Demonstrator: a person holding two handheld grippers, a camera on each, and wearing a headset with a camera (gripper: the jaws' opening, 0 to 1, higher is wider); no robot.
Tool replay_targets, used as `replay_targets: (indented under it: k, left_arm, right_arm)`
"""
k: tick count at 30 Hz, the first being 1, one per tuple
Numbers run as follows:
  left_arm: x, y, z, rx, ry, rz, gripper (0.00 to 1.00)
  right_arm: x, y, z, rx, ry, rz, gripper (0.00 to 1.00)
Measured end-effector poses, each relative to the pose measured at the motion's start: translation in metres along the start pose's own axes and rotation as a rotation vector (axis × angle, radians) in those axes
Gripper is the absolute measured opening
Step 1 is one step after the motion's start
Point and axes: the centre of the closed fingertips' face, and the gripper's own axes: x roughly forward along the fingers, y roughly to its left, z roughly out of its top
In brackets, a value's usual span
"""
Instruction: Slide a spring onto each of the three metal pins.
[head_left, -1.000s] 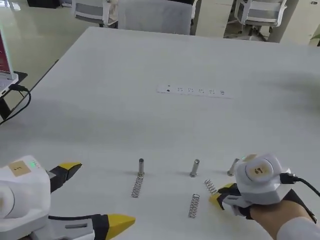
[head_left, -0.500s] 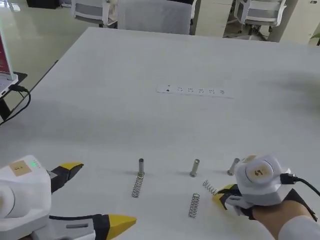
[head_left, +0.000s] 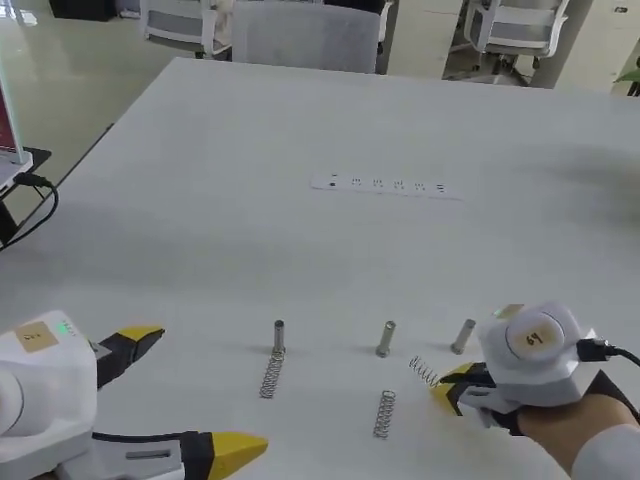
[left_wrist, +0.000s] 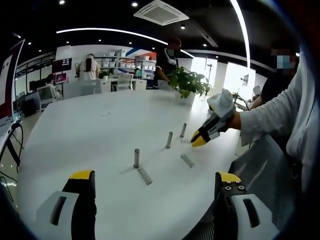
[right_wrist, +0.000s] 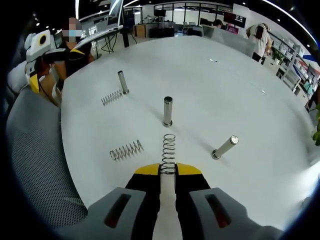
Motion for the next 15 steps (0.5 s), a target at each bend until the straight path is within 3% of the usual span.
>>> replay_targets:
  k: [15]
  left_arm:
    - [0.005,-0.009,0.008,0.034,0.003,-0.078,0.95]
  right_arm:
    - [-0.032,0.03,0.032,-0.131,-0.046,0.116,0.07]
